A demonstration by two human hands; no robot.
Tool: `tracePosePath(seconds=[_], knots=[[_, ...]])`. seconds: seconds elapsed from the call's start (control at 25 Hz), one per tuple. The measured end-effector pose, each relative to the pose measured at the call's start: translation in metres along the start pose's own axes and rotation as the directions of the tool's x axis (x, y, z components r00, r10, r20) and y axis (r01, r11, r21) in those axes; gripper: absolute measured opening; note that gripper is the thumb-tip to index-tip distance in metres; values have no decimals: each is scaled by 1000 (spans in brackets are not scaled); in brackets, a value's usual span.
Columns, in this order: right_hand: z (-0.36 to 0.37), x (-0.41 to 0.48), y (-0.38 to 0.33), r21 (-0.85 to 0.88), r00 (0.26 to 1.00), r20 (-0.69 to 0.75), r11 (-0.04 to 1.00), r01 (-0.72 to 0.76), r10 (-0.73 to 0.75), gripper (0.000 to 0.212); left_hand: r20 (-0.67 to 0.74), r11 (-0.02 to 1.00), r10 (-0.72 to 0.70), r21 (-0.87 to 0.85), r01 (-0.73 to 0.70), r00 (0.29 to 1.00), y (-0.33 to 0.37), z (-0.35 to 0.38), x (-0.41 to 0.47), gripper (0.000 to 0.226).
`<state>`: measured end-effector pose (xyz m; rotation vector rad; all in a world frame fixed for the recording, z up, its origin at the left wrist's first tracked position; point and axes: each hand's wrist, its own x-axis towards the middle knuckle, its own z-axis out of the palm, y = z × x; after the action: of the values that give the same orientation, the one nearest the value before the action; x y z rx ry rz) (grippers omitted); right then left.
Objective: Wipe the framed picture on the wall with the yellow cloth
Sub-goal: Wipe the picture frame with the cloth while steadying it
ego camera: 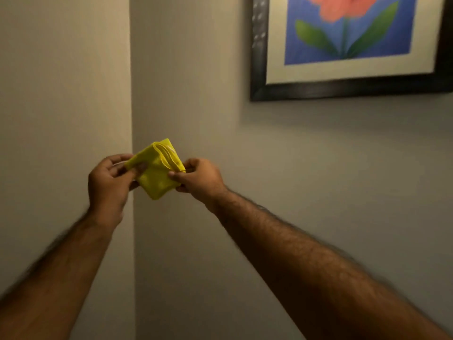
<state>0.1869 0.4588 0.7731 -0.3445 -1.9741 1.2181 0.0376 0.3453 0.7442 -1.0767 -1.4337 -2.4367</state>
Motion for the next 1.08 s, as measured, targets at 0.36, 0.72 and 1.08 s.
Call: tracePosePath(seconds=[0.36, 0.72, 1.08], knots=[[-179, 1, -187, -222, 893, -263, 924, 312, -365, 22, 21, 937, 333, -119, -329, 943, 193, 180, 71, 34], [-442, -36, -219, -949, 555, -315, 258, -181, -770, 73, 129, 864, 445, 198, -462, 886, 249, 275, 132, 36], [-497, -6, -190, -959, 692, -239, 54, -277, -681, 107, 25, 852, 416, 338, -400, 909, 225, 321, 147, 28]])
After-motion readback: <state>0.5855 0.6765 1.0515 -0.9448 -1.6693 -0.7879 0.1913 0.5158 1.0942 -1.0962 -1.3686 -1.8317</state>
